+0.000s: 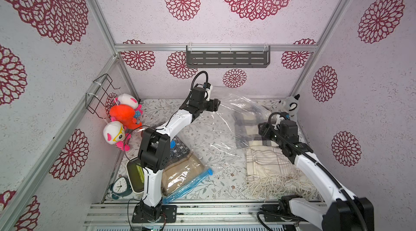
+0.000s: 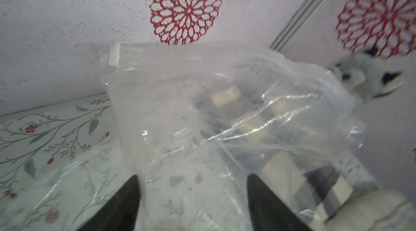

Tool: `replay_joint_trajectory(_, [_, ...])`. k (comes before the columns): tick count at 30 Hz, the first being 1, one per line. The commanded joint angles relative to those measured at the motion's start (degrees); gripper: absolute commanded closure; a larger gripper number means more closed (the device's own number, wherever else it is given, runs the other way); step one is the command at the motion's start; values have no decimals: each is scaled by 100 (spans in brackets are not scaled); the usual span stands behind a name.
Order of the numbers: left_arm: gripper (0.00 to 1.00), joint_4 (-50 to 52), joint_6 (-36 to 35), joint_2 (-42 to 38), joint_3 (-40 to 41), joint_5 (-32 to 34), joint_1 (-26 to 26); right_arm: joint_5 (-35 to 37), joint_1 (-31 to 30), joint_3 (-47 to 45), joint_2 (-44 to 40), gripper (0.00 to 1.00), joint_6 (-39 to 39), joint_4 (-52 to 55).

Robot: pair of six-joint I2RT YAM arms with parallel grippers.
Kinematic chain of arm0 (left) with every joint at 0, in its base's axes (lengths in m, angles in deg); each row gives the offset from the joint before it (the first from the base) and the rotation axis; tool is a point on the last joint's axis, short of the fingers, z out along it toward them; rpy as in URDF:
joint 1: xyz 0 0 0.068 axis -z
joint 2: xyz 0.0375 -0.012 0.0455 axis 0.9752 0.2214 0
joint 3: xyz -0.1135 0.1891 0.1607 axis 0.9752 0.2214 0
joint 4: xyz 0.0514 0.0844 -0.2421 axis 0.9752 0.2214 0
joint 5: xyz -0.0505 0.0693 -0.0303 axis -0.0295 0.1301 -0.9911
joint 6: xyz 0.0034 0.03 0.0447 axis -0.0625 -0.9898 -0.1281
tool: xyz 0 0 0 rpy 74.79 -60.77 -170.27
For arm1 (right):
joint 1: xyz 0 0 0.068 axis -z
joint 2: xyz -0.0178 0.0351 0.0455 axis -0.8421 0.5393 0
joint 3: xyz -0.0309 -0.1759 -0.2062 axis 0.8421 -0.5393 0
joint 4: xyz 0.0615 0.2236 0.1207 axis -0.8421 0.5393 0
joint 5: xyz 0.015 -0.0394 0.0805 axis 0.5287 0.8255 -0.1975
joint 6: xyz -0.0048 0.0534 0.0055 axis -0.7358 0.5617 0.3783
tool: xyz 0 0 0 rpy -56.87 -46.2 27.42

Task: Take the scarf out of the vacuum bag
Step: Place the vacuum bag at the center of the board, then adjust the vacuum bag at the center of the board.

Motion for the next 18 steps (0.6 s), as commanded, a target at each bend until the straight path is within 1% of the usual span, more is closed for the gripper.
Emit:
replay_joint_trajectory(1, [2, -405, -52, -1075, 499, 441, 109, -109, -14, 938, 784, 13, -636, -1067])
replay_joint_trajectory(3, [2, -250, -123, -1480, 594, 663, 183, -294, -6, 1402, 1286, 13, -772, -1126])
replay_joint_trajectory(5, [2, 65, -114, -1899, 794, 1008, 210, -208, -142, 1717, 1608, 13, -943, -1025])
replay_joint_trajectory(8, [2, -90, -100, -2586, 1624, 1400, 199, 222, -261, 2164, 1977, 11, -1289, -896])
replay_joint_trajectory(10, [2, -13, -123, -2789, 1911, 1599, 181, -29, -157, 2613, 2255, 9, -1445, -907])
replay_joint_trajectory(11, [2, 122, -70, -2854, 2006, 1742, 175, -352, -101, 2924, 2470, 8, -1547, -900])
replay_joint_trajectory(12, [2, 232, 41, -2935, 2153, 1716, 187, -544, -73, 3287, 2751, 8, -1701, -765])
replay_joint_trajectory(13, [2, 234, 155, -2993, 2340, 1555, 198, -585, -65, 3702, 3028, 8, -1769, -404])
replay_joint_trajectory(14, [2, 140, 342, -3031, 2614, 1356, 213, -779, -74, 4213, 3367, 9, -1911, 137])
replay_joint_trajectory(15, [7, 60, 498, -3013, 2850, 1224, 328, -1016, -83, 4460, 3568, 10, -1961, 497])
replay_joint_trajectory(17, [8, -76, 428, -2748, 3162, 1321, 766, -1307, -98, 4327, 3660, 10, -1917, 377])
replay_joint_trajectory(18, [8, 91, 432, -2526, 3161, 1431, 988, -1397, -130, 4308, 3706, 12, -2008, 415])
